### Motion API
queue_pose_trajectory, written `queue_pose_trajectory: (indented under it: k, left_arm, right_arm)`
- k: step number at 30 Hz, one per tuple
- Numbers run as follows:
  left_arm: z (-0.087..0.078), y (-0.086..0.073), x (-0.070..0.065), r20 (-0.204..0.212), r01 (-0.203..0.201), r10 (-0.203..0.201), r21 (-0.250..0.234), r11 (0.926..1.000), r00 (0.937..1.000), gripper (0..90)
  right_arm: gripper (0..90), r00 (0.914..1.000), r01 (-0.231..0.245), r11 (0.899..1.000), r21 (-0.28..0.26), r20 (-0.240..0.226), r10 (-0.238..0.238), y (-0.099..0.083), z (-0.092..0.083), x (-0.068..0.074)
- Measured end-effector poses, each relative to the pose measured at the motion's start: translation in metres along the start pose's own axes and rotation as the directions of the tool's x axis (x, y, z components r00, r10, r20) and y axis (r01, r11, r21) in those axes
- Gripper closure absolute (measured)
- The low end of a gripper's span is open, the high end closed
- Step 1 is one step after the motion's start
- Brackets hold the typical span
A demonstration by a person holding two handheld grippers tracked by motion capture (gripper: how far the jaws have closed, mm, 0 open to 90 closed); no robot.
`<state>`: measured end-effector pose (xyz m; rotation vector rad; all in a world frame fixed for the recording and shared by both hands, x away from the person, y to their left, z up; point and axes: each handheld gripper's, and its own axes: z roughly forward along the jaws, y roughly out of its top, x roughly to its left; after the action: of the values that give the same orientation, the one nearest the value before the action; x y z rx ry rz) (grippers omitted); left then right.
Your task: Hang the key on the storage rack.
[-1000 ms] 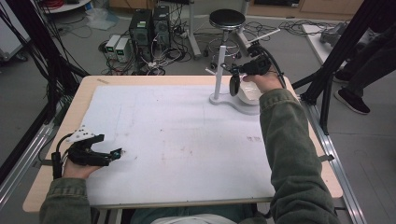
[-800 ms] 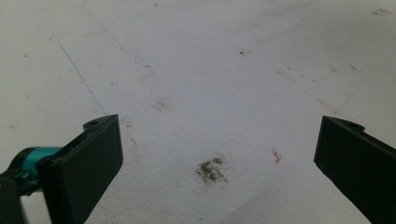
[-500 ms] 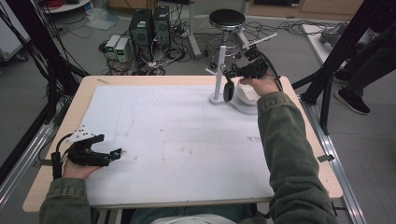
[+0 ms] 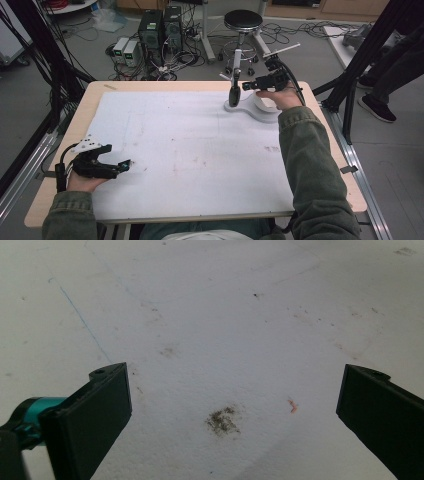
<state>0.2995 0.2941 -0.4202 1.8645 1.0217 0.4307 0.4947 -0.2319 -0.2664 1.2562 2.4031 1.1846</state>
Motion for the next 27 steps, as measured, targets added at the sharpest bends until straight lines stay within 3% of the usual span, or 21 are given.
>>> queue_pose_trajectory:
  k: [4, 16, 18, 27]
  left_arm:
    - [0.0, 0.0, 0.0, 0.002, -0.001, 0.001, 0.003, 1.0, 1.0, 1.7]
    - [-0.001, 0.0, 0.0, 0.002, -0.003, 0.003, -0.001, 1.0, 1.0, 1.7]
    - [-0.001, 0.0, 0.0, 0.002, -0.003, 0.003, -0.001, 1.0, 1.0, 1.7]
    - [-0.001, 0.0, 0.0, -0.001, -0.001, 0.001, 0.001, 1.0, 1.0, 1.7]
  right_arm:
    - [0.5, 0.9999, -0.013, 0.999, 0.038, 0.012, 0.012, -0.001, 0.002, 0.007]
    - [0.4, 0.9989, 0.031, 0.999, 0.035, 0.035, -0.033, -0.005, -0.01, 0.027]
    - [0.4, 0.9994, 0.031, 0.999, 0.01, 0.017, -0.031, -0.01, -0.014, 0.029]
    - [0.5, 0.9991, 0.026, 1.0, 0.004, 0.034, -0.026, -0.042, -0.019, 0.026]
